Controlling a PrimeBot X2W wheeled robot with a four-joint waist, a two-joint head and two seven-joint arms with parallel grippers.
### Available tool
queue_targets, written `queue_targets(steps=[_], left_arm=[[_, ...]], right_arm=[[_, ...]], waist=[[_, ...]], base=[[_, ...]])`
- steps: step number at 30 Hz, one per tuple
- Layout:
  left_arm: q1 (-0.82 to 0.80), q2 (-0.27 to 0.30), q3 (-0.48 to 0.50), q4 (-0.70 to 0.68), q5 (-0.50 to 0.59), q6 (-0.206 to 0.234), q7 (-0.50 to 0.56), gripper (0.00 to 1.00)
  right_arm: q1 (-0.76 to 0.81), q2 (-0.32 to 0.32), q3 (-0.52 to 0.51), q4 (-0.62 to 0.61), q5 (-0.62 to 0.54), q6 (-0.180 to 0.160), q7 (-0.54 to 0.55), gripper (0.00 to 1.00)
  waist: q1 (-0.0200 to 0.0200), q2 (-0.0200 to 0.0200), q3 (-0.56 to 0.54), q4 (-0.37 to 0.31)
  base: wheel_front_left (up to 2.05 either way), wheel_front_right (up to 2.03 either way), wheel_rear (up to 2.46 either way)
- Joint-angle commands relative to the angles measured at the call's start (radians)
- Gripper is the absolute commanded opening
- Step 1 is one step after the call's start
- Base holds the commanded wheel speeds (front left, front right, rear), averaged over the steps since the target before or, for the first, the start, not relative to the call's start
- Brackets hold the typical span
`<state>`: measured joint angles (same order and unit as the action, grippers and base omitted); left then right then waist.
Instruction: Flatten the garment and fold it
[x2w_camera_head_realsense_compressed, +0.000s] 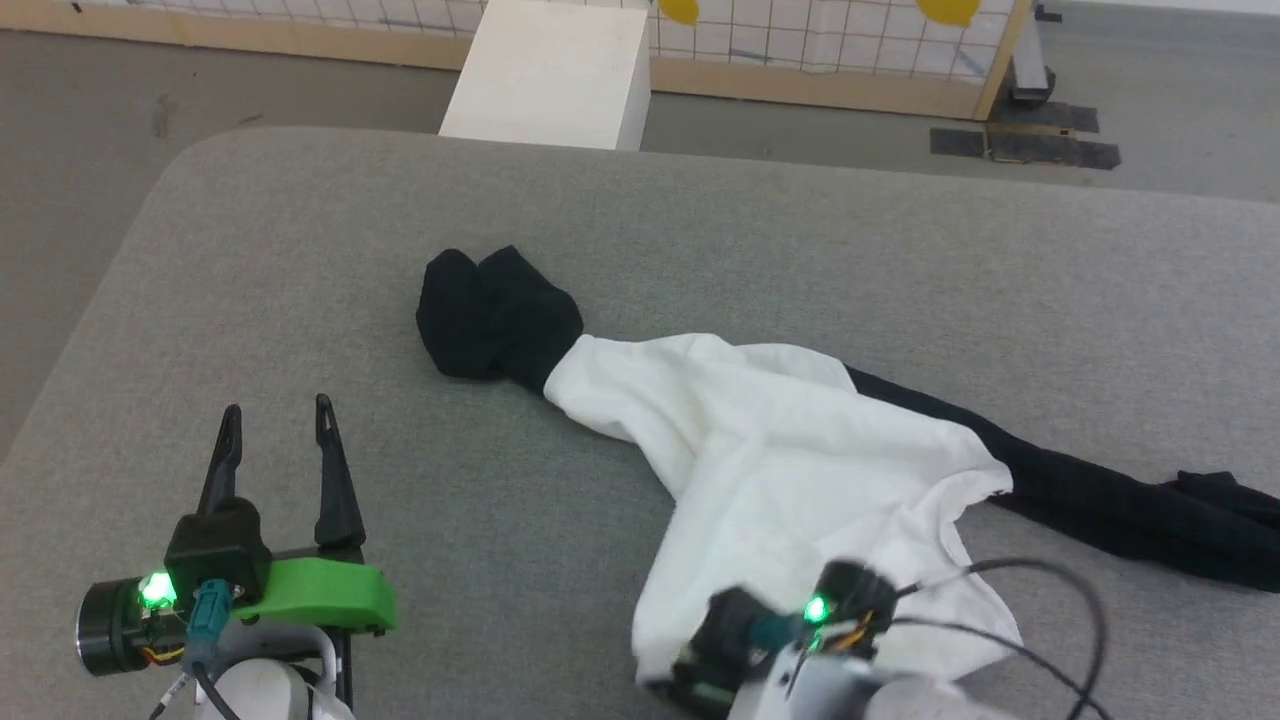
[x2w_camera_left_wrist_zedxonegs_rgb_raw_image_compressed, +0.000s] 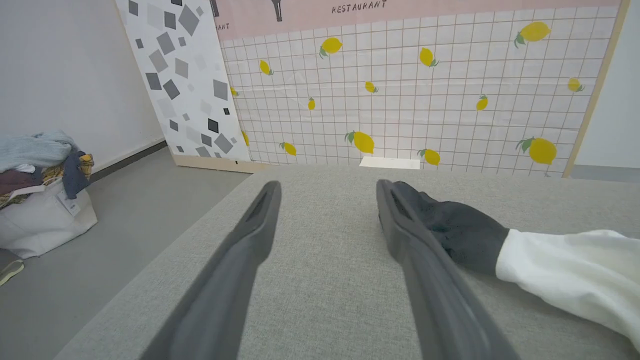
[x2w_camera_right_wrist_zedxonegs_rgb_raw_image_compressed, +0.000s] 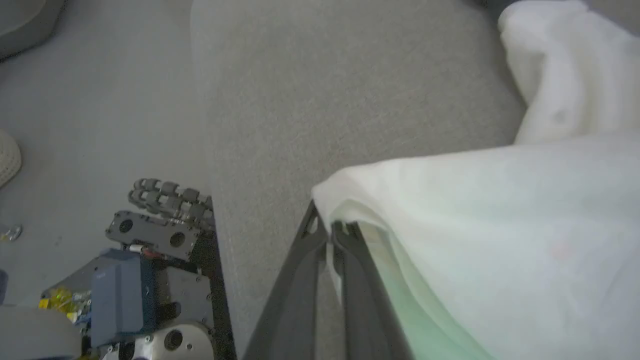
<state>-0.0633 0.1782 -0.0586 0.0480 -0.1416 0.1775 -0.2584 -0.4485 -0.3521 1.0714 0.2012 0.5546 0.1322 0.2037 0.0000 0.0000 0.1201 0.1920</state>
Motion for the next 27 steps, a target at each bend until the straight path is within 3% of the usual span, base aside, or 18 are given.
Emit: queue_targets(steps=[1, 8, 9, 10, 11, 14, 19, 27], left_arm=[[-0.004, -0.012, 0.008, 0.004, 0.011, -0.008, -0.003, 1.0], [-0.011, -0.039, 0.04, 0.021, 0.032, -0.031, -0.003, 1.0], [-0.007, -0.042, 0.045, 0.023, 0.036, -0.032, -0.003, 1.0], [-0.006, -0.04, 0.053, 0.03, 0.035, -0.038, -0.003, 1.0], [-0.006, -0.04, 0.06, 0.038, 0.036, -0.045, -0.003, 1.0], [0.011, -0.048, 0.066, 0.039, 0.05, -0.047, -0.003, 1.0], [0.033, -0.051, 0.08, 0.044, 0.063, -0.058, -0.003, 1.0], [0.032, -0.067, 0.079, 0.04, 0.078, -0.08, -0.003, 1.0]], right_arm=[[-0.002, 0.02, 0.047, 0.062, -0.006, -0.002, 0.01, 0.0], [-0.017, 0.09, 0.184, 0.308, 0.033, -0.002, -0.048, 0.0], [-0.02, 0.094, 0.188, 0.319, 0.047, -0.002, -0.074, 0.33], [-0.031, 0.092, 0.191, 0.322, 0.044, -0.002, -0.096, 0.78], [-0.045, 0.085, 0.194, 0.32, 0.036, -0.002, -0.124, 1.0], [-0.073, 0.061, 0.181, 0.277, 0.055, -0.002, -0.187, 1.0], [-0.143, -0.047, 0.067, 0.139, 0.063, -0.002, -0.23, 1.0], [-0.258, -0.214, -0.231, 0.013, 0.058, -0.002, -0.12, 1.0]], waist=[[0.0, 0.0, 0.016, 0.013], [0.0, 0.0, 0.024, 0.007], [0.0, 0.0, 0.018, 0.001], [0.0, 0.0, 0.014, -0.005], [0.0, 0.0, 0.007, -0.011], [0.0, 0.0, -0.019, -0.028], [0.0, 0.0, -0.05, -0.051], [0.0, 0.0, -0.041, -0.048]], base=[[0.0, 0.0, 0.0], [0.0, 0.0, 0.0], [0.0, 0.0, 0.0], [0.0, 0.0, 0.0], [0.0, 0.0, 0.0], [0.0, 0.0, 0.0], [0.0, 0.0, 0.0], [0.0, 0.0, 0.0]])
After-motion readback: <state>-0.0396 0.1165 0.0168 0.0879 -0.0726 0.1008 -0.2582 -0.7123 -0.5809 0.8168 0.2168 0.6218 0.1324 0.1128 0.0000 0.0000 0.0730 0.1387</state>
